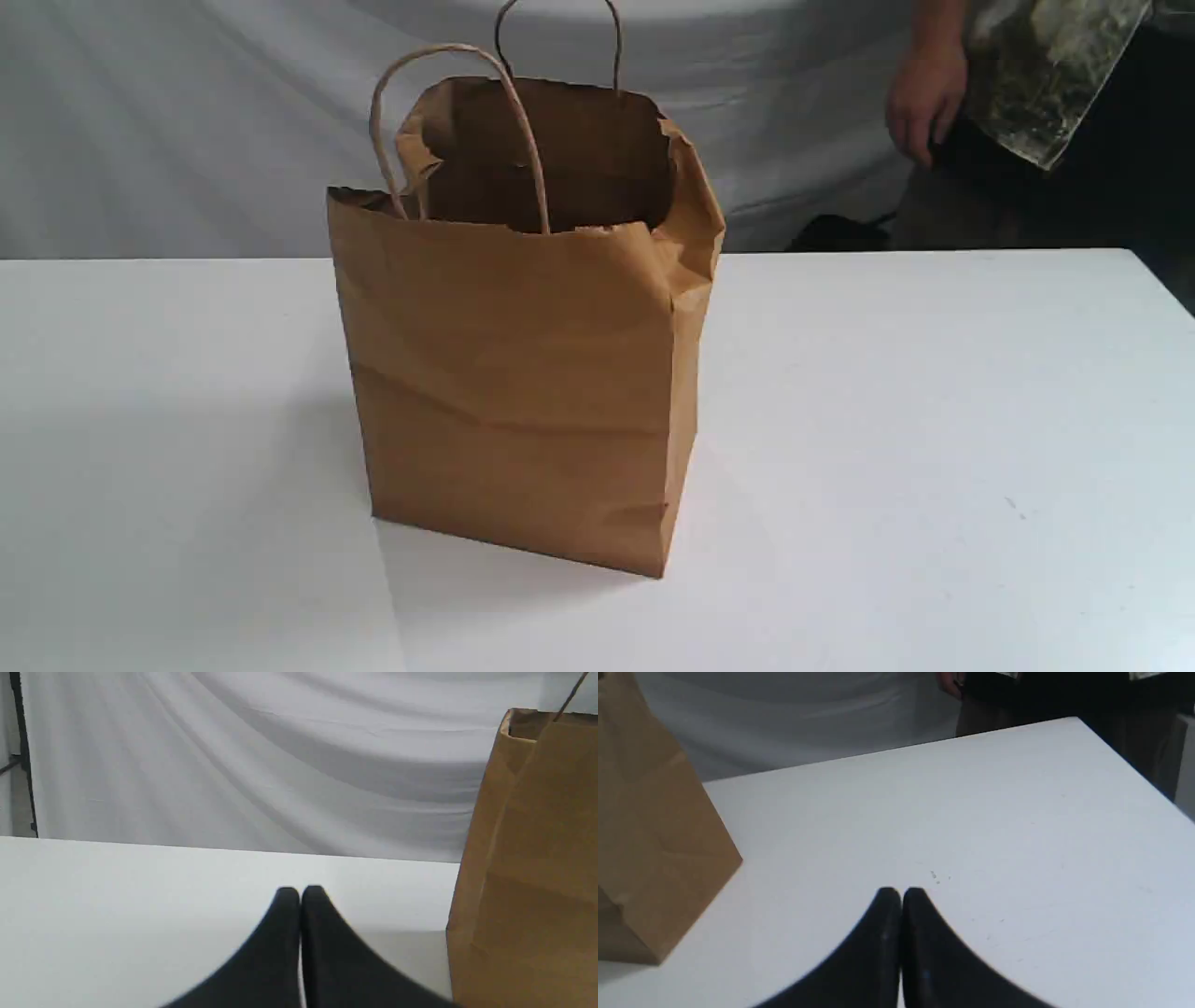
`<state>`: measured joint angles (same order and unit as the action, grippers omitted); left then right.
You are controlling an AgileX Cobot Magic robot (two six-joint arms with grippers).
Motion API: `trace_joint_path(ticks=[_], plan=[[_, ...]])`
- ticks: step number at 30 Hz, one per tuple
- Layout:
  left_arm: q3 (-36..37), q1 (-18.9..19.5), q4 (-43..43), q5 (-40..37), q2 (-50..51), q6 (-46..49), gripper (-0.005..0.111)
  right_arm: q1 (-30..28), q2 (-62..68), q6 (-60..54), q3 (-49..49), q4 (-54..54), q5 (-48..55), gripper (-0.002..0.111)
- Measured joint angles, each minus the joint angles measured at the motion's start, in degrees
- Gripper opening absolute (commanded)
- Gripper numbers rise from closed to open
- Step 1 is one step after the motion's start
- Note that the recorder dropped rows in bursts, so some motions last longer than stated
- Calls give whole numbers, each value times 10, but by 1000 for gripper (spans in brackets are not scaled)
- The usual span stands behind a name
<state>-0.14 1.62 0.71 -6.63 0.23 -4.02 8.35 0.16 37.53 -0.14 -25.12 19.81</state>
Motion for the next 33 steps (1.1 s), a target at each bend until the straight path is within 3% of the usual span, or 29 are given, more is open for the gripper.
trace_joint_path(ticks=[4, 13, 29, 33], plan=[[0, 0, 0, 0, 0, 0, 0, 2, 0, 6, 0, 15, -1, 0], [0, 0, 1, 0, 0, 0, 0, 14, 0, -216, 0, 30, 1, 0], [0, 0, 1, 0, 0, 0, 0, 36, 0, -233, 0, 37, 2, 0], [0, 0, 1, 0, 0, 0, 0, 22, 0, -233, 0, 146, -1, 0]])
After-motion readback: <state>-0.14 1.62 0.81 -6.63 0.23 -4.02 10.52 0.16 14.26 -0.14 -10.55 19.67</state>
